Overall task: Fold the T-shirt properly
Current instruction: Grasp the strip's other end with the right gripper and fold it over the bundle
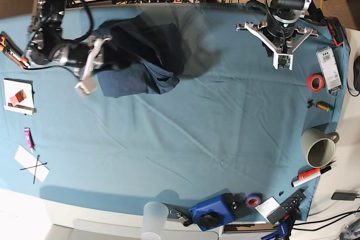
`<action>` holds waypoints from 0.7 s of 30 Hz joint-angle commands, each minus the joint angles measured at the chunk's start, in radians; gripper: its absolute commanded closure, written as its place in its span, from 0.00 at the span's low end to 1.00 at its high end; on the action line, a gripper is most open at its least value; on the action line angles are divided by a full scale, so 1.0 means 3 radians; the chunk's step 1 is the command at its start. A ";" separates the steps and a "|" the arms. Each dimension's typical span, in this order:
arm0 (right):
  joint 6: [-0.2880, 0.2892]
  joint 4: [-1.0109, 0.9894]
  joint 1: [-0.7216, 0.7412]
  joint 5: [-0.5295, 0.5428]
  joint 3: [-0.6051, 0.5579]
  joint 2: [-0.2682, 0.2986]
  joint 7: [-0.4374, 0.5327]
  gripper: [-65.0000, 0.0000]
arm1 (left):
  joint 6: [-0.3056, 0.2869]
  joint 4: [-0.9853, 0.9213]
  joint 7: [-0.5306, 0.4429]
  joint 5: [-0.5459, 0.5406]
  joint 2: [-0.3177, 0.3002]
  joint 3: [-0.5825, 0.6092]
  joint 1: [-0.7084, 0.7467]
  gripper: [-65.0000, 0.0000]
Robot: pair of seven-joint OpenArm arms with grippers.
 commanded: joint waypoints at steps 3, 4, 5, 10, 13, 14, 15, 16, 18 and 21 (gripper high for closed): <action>0.0005 0.0052 0.0038 0.0056 -0.0301 0.0041 0.0055 0.99 | 0.0001 0.0060 -0.0099 0.0010 0.0000 -0.0004 0.0006 1.00; 0.0005 0.0052 0.0046 0.0056 -0.0406 0.0041 0.0055 0.99 | 0.0001 0.0060 -0.0099 0.0011 0.0000 -0.0004 0.0006 1.00; 0.0005 0.0052 0.0050 0.0029 -0.0493 0.0041 0.0055 0.99 | 0.0001 0.0060 -0.0099 0.0011 0.0000 -0.0004 0.0006 1.00; 0.0005 0.0052 0.0074 -0.0153 -0.0838 0.0041 0.0055 0.99 | 0.0001 0.0060 -0.0099 0.0011 0.0000 -0.0004 0.0006 1.00; 0.0005 0.0057 0.0088 -0.0118 -0.0884 0.0041 0.0055 0.99 | 0.0001 0.0060 -0.0097 0.0011 0.0000 -0.0004 0.0008 1.00; 0.0005 0.0061 0.0116 -0.0084 -0.0872 0.0042 0.0055 0.99 | 0.0001 0.0060 -0.0098 0.0011 -0.0001 -0.0004 0.0008 1.00; 0.0005 0.0062 0.0150 -0.0050 -0.0837 0.0041 0.0055 0.99 | 0.0001 0.0060 -0.0100 0.0011 -0.0001 -0.0004 0.0008 1.00; 0.0005 0.0062 0.0191 -0.0038 -0.0776 0.0041 0.0055 0.99 | 0.0001 0.0060 -0.0099 0.0011 0.0000 -0.0004 0.0008 1.00; 0.0005 0.0062 0.0287 -0.0039 -0.0590 0.0041 0.0055 0.99 | 0.0001 0.0060 -0.0097 0.0011 0.0000 -0.0004 0.0008 1.00; 0.0005 0.0058 0.0416 -0.0055 -0.0285 0.0041 0.0055 0.99 | 0.0001 0.0060 -0.0100 0.0011 -0.0001 -0.0004 0.0008 1.00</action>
